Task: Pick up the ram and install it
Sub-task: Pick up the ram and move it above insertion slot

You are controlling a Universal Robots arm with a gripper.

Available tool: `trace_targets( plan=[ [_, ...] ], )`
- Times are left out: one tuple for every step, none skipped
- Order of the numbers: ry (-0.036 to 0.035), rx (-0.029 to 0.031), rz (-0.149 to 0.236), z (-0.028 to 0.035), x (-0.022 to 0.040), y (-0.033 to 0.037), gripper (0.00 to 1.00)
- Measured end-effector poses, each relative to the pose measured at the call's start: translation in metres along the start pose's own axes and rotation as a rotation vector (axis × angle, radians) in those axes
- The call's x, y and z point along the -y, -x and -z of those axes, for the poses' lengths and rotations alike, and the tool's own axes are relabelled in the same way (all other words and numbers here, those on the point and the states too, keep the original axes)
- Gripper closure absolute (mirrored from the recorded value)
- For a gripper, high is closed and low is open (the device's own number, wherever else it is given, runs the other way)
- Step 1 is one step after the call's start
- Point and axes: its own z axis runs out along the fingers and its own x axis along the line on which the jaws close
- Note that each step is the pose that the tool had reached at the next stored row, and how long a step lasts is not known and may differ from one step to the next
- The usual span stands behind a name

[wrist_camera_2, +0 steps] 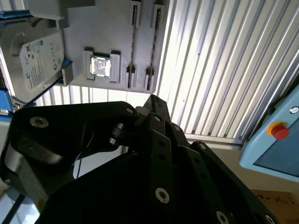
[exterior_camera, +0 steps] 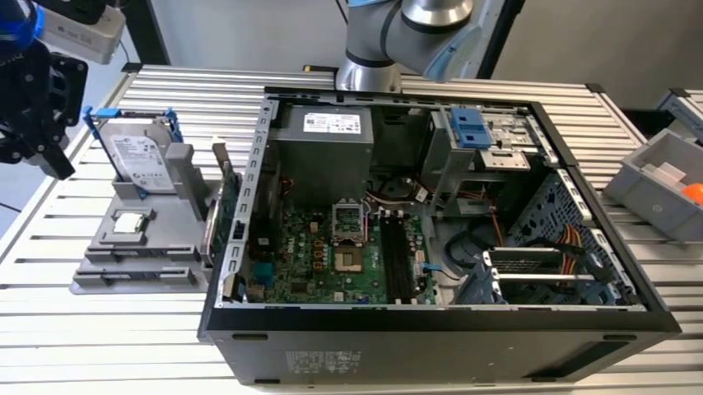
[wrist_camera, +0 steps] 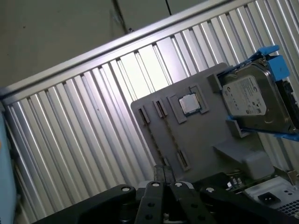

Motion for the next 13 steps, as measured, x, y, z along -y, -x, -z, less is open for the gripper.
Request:
trace_targets(
  plan=[
    [-0.0001,-0.0005,0.01,0.0,0.0,0.0,1.0],
    [-0.0002,-0.0009,0.019,0.0,0.0,0.0,1.0],
    [-0.0003,-0.0013,0.026,0.0,0.0,0.0,1.0],
    [-0.0003,-0.0015,0.031,0.0,0.0,0.0,1.0],
    [-0.0003,-0.0018,0.036,0.0,0.0,0.0,1.0],
    [-0.0004,-0.0019,0.039,0.0,0.0,0.0,1.0],
    [-0.0005,-0.0019,0.04,0.0,0.0,0.0,1.0],
    [-0.0004,-0.002,0.04,0.0,0.0,0.0,1.0],
    [-0.0004,-0.002,0.041,0.0,0.0,0.0,1.0],
    [-0.0005,-0.002,0.041,0.0,0.0,0.0,1.0],
    [-0.0005,-0.002,0.041,0.0,0.0,0.0,1.0],
    [-0.0004,-0.002,0.041,0.0,0.0,0.0,1.0],
    [-0.0004,-0.002,0.041,0.0,0.0,0.0,1.0]
  ],
)
